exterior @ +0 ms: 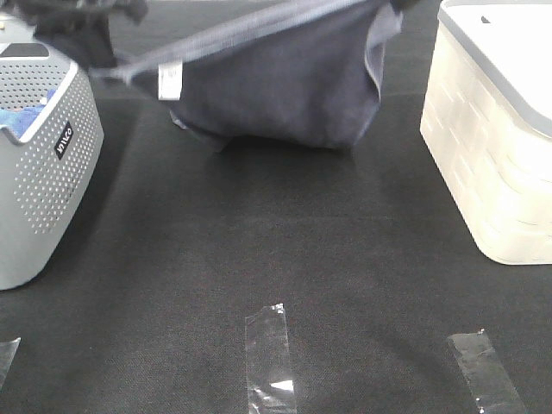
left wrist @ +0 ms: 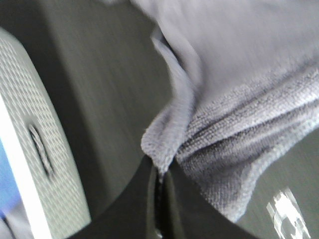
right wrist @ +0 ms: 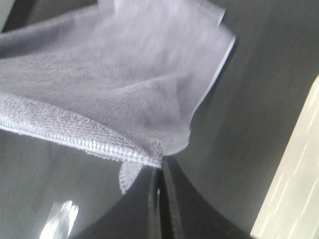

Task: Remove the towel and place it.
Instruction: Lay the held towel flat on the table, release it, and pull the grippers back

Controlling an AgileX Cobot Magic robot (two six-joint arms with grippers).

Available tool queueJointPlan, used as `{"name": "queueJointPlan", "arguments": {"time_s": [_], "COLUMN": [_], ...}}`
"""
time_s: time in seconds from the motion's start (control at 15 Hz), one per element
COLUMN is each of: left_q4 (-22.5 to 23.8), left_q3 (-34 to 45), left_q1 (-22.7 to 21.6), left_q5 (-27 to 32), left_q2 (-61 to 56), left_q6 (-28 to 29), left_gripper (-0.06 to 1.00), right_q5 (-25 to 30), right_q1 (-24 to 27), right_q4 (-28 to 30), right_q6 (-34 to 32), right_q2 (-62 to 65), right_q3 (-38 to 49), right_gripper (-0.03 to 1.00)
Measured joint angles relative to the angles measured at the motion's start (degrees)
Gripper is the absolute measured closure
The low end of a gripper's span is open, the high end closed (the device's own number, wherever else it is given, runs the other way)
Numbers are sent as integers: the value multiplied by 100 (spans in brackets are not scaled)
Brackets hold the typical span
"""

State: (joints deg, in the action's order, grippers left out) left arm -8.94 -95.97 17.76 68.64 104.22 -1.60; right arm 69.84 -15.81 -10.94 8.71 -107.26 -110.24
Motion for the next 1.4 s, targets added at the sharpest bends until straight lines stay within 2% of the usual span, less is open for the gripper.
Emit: {"name": "queueJointPlan", "arguments": {"time_s": [0.47, 0.87, 1.13, 1.27, 1.4], "left_q4": [52, -115, -521, -567, -567], "left_q3": [1919, 3163, 3547, 3552, 3552], "left_q1": [934, 1581, 2280, 2813, 3140], "left_q5": [-34, -172, -155, -109, -57], "left_q2": [-716, -1473, -1570, -1581, -1581], "left_q6": [160, 785, 917, 991, 1215], "left_gripper": [94, 94, 94, 94, 94], "right_q5": [-17, -23, -29, -29, -29], "right_q1": [0, 0, 0, 0, 0], "right_q4": [-367, -481, -252, -160, -126], "right_q6": [0, 0, 0, 0, -6], "right_q2": [1117, 1937, 2527, 2796, 3088], "right_q3": [2011, 3610, 4521, 4853, 5139], "right_gripper": [97, 97, 97, 97, 97]}}
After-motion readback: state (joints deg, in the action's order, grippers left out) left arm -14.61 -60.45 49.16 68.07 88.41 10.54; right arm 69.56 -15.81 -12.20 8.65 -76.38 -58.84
